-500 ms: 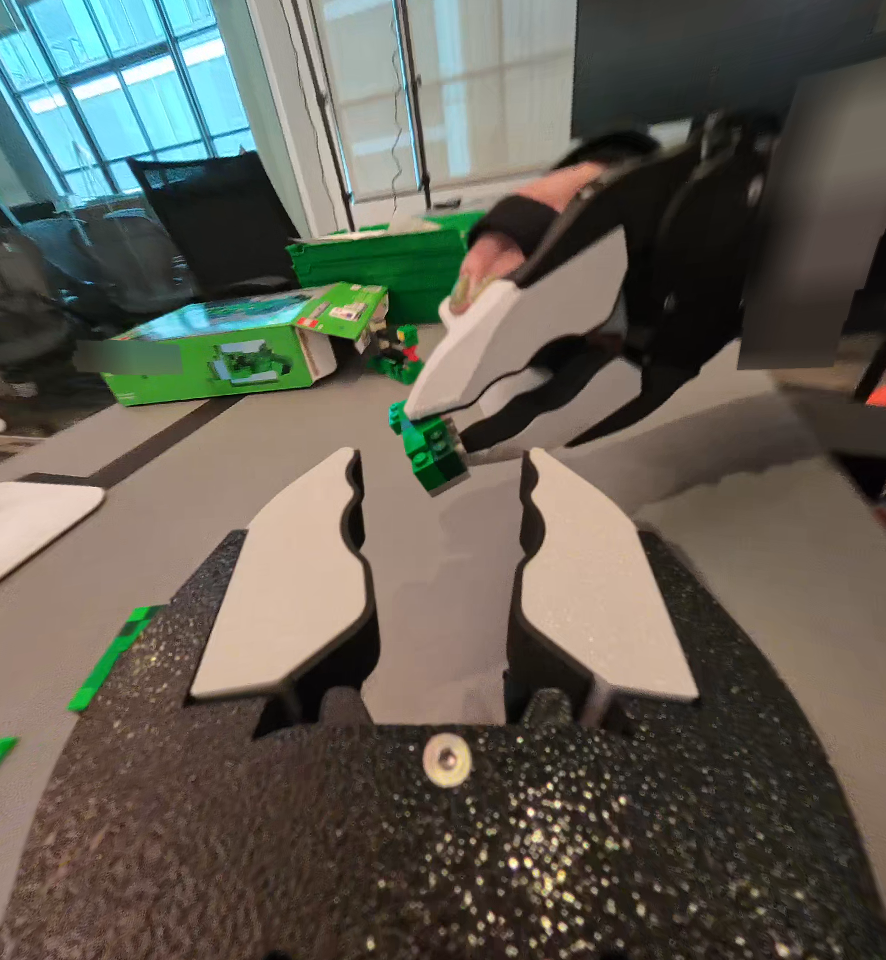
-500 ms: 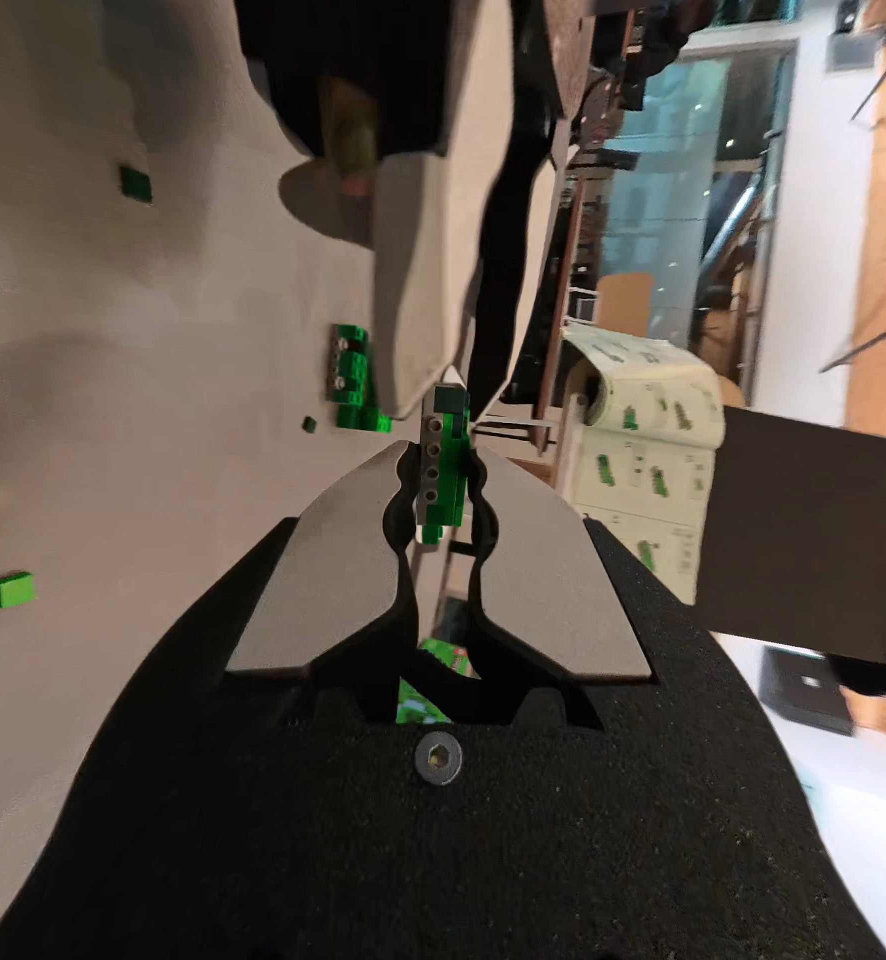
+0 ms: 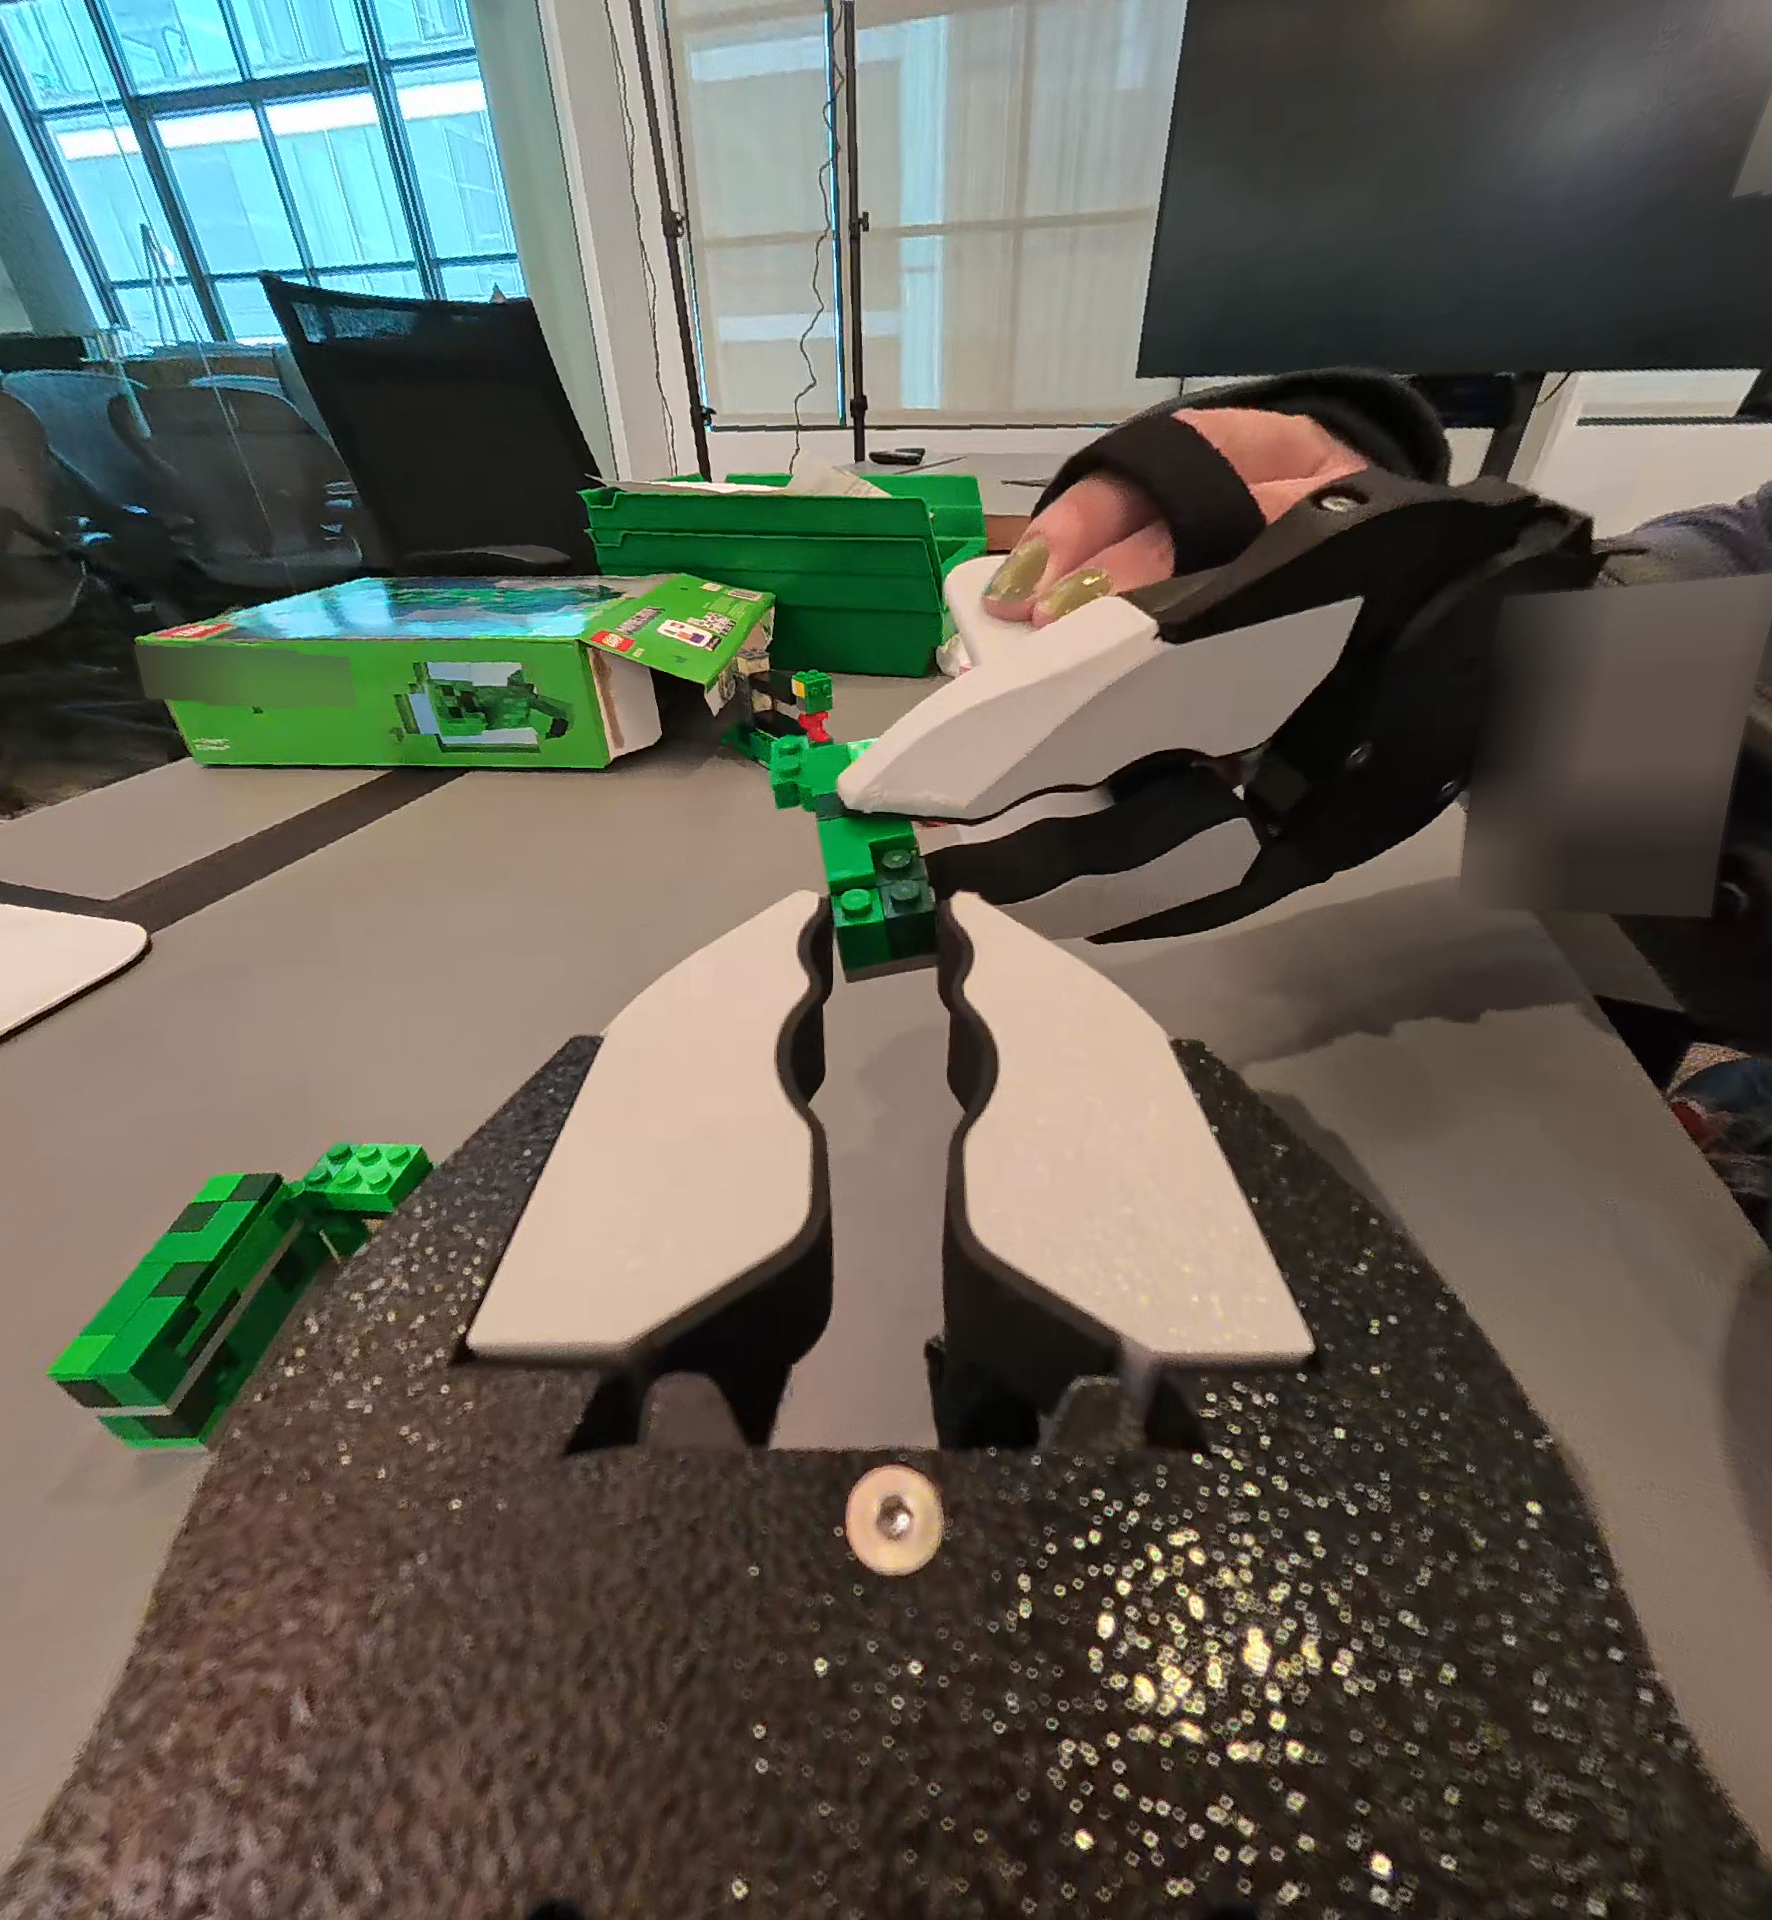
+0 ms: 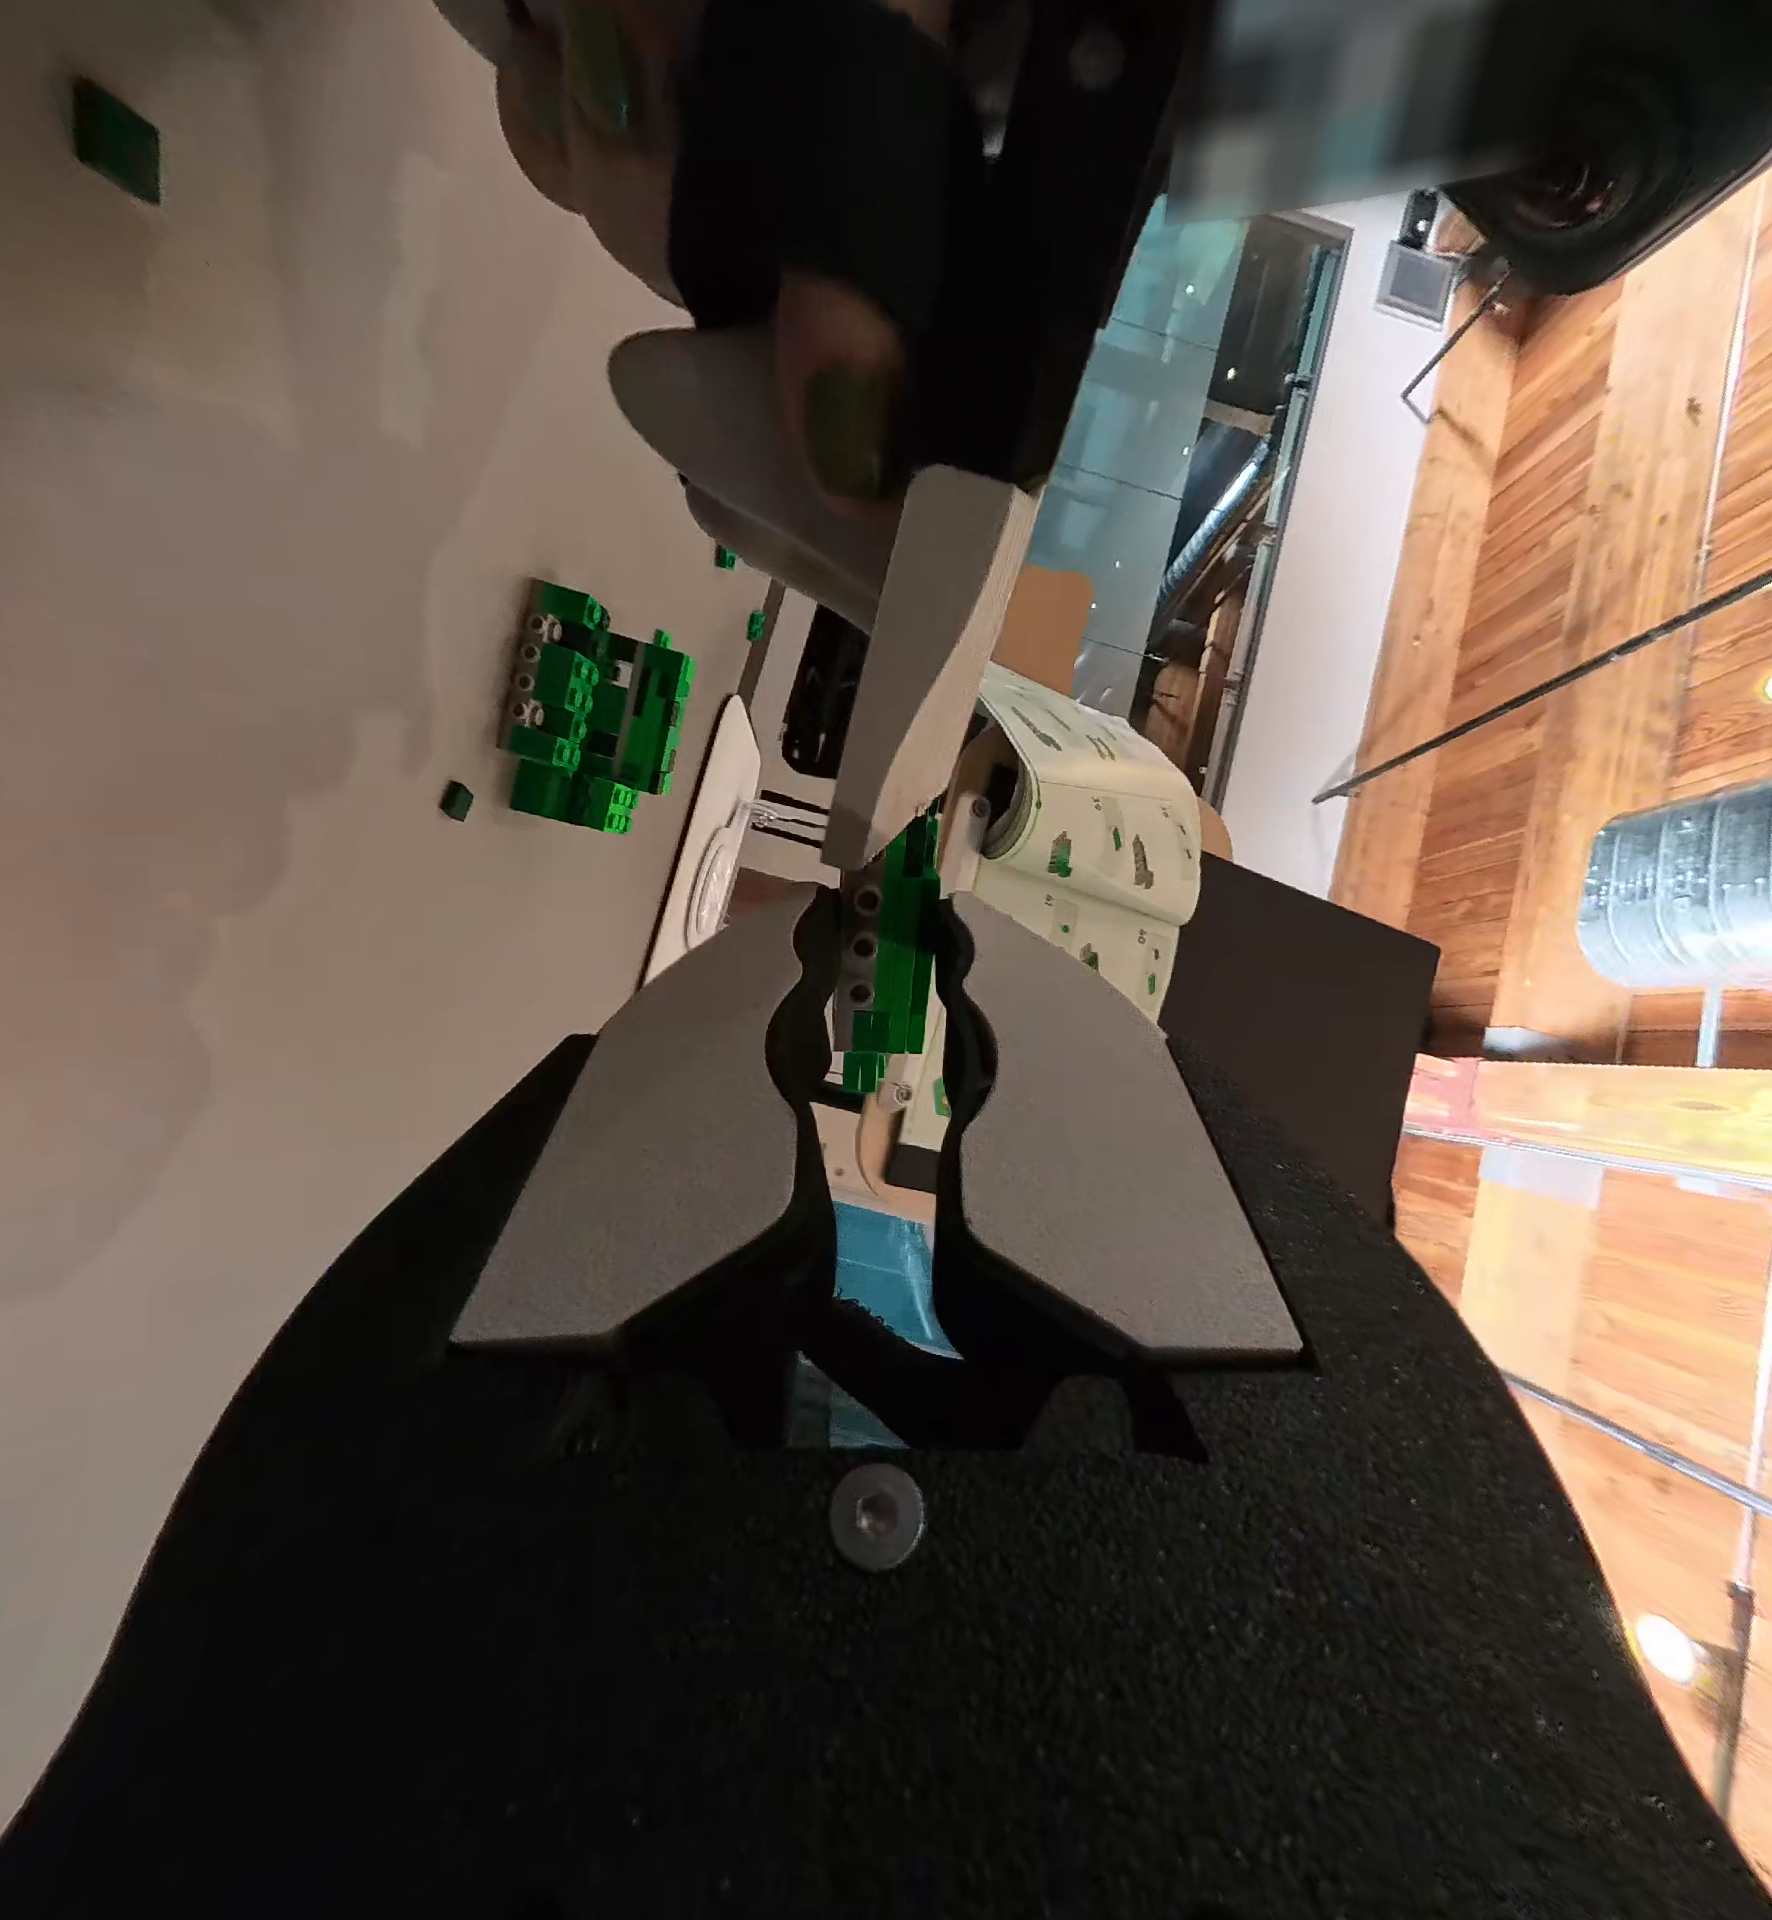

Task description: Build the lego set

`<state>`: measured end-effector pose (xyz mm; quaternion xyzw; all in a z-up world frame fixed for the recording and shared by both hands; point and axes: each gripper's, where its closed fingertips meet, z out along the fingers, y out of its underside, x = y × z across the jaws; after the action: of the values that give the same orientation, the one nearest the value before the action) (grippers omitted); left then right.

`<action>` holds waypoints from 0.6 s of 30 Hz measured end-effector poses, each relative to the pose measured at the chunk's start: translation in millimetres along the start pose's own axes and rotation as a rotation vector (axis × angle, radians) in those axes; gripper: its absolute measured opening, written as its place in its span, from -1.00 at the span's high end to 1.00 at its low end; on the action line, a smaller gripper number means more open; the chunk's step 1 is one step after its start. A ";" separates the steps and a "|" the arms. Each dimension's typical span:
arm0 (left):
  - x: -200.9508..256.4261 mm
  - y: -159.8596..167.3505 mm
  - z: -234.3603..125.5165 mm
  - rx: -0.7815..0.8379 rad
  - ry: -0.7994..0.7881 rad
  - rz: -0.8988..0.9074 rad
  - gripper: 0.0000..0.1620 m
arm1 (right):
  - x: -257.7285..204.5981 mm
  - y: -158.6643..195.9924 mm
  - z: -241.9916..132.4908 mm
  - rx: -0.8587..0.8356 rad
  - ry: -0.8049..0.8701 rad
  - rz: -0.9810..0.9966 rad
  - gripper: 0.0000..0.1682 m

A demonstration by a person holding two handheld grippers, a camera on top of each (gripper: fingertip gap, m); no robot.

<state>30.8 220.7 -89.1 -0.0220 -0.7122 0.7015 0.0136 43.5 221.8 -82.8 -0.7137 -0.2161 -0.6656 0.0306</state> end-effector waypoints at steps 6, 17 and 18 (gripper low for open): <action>-1.2 1.3 -1.2 -0.040 0.002 -0.015 0.78 | 0.4 -5.9 -0.4 0.040 0.012 0.062 0.75; 8.8 16.6 4.0 -0.137 0.078 -0.032 0.79 | -21.7 -10.1 -2.0 0.079 -0.175 0.062 0.77; 9.5 17.0 4.2 -0.136 0.085 -0.041 0.79 | -22.3 -10.2 -2.6 0.081 -0.179 0.060 0.77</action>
<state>21.3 217.2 -106.3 -0.0381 -0.7574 0.6494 0.0564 37.1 224.2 -106.5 -0.7745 -0.2233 -0.5888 0.0598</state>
